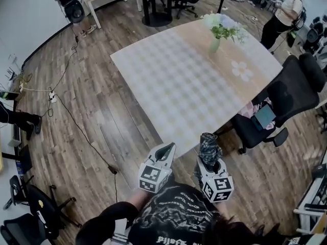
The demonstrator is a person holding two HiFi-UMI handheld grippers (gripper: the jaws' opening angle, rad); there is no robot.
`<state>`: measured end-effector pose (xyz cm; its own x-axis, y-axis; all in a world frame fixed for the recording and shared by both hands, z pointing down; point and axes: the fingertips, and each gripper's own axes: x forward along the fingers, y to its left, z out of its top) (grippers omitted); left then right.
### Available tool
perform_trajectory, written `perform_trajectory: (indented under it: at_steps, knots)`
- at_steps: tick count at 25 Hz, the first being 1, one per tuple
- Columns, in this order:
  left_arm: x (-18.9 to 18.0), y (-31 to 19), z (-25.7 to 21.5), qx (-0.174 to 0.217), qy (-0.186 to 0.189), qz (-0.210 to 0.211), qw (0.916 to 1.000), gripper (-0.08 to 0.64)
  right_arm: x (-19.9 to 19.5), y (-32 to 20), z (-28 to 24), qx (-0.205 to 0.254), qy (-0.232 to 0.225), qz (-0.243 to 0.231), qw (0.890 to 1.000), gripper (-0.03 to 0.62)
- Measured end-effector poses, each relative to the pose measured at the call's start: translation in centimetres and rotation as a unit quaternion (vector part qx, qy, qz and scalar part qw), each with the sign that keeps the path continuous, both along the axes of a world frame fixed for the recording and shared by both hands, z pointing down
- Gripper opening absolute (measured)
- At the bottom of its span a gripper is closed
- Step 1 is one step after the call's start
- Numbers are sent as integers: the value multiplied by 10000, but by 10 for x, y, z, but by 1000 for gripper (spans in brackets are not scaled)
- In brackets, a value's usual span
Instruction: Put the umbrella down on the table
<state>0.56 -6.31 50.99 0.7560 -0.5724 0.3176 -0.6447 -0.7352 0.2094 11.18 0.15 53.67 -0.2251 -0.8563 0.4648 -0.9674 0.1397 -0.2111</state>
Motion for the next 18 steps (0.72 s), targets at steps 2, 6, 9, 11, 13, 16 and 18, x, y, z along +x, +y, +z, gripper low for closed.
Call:
perform_trajectory:
  at_steps: [2, 6, 9, 11, 13, 16, 18]
  knots:
    - [-1, -23, -1, 32, 14, 66, 10000, 20, -4, -20, -1, 7, 15, 38, 10000, 196]
    - [-2, -59, -2, 53, 70, 203, 9998, 20, -10, -51, 1, -23, 37, 144, 9999, 196]
    - [-7, -83, 0, 70, 77, 237, 9997, 20, -16, -72, 2, -21, 49, 184, 9998, 196]
    - [-11, -97, 2, 65, 86, 204, 9997, 20, -19, -84, 2, -27, 58, 193, 9998, 196]
    - [-12, -101, 5, 23, 92, 152, 9998, 20, -18, -86, 4, -60, 59, 195, 9998, 196]
    - [-5, -90, 12, 12, 59, 104, 9999, 20, -7, -72, 10, -57, 46, 213, 9997, 196]
    - [0, -87, 14, 24, 58, 50, 10000, 20, 2, -69, 12, -41, 43, 205, 9998, 196]
